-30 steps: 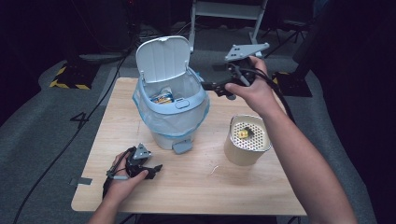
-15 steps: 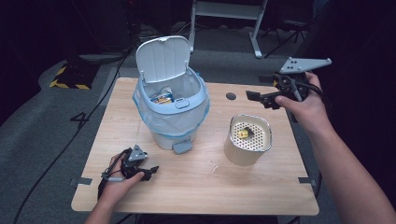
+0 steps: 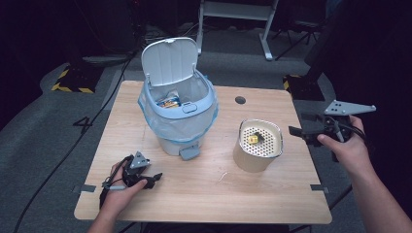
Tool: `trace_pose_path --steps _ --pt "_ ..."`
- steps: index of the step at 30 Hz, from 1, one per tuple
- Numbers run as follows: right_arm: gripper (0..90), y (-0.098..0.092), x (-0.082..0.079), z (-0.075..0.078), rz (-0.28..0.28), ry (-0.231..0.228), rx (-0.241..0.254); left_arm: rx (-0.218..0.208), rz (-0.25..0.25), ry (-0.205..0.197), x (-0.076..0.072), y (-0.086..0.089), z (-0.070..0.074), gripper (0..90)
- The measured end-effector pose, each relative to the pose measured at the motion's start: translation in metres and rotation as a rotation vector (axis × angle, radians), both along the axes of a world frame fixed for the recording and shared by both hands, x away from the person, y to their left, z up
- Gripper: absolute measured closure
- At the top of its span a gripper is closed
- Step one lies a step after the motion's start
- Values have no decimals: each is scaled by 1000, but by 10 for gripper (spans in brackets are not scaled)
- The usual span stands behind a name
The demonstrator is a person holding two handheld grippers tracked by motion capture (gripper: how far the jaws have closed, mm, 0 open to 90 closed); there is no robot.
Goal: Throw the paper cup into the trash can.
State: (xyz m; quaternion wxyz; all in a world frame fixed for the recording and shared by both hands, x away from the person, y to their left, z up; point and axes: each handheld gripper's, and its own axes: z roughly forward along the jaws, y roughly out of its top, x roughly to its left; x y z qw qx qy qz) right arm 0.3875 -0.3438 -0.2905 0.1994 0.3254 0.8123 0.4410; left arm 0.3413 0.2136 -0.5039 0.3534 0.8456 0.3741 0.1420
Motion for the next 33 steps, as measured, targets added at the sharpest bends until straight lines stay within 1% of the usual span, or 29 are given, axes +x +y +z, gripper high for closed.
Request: trace_pose_path --steps 3,5,7,9,10,12,13,14,15,16,17,19,20,21,22,25,26,27,28,29,31,32,33 --pt "250 -16 -6 -17 -41 30 -3 0 2 0 0 0 0 259" --pt "255 -27 -12 -28 -69 36 -1 1 2 -1 0 0 0 258" --pt "255 -35 -17 -42 -97 52 -10 0 5 -3 0 0 0 258" --pt "254 -41 -20 -59 -112 78 -14 2 6 -1 0 0 0 255" --pt "254 -41 -20 -59 -112 78 -14 2 6 -1 0 0 0 255" --pt "251 -45 -23 -74 -120 102 -17 3 12 -1 0 0 0 255" --pt "247 -49 -25 -90 -133 113 -24 3 14 -1 0 0 0 255" --pt "247 -49 -25 -90 -133 113 -24 4 16 -1 0 0 0 255" --pt "236 -51 -26 -102 -145 117 -33 0 29 4 0 0 0 255" --pt "236 -51 -26 -102 -145 117 -33 0 29 4 0 0 0 255" --pt "216 -52 -26 -119 -166 121 -47 2 32 1 0 1 0 255" --pt "193 -53 -27 -132 -182 131 -52 3 34 0 0 1 0 255" --pt "193 -53 -27 -132 -182 131 -52 3 34 0 0 1 0 256" --pt "193 -55 -28 -147 -203 155 -46 3 40 1 0 0 0 255" --pt "193 -55 -28 -147 -203 155 -46 3 40 1 0 0 0 255" --pt "194 -57 -30 -168 -242 184 -53 1 56 0 -1 -1 0 256" --pt "199 -58 -30 -179 -258 203 -54 5 60 -3 -2 -1 0 258" --pt "197 -58 -30 -182 -265 208 -56 4 60 -2 -2 -1 0 257" --pt "197 -58 -30 -182 -265 208 -56 4 60 -2 -2 -1 0 258" --pt "197 -57 -30 -191 -265 219 -59 3 59 -2 -2 0 0 259" --pt "197 -56 -30 -198 -268 214 -75 1 59 0 -2 0 0 261" --pt "197 -56 -30 -198 -268 214 -75 1 59 0 -2 0 0 260" --pt "197 -55 -30 -201 -268 214 -85 2 59 0 -2 0 0 260"
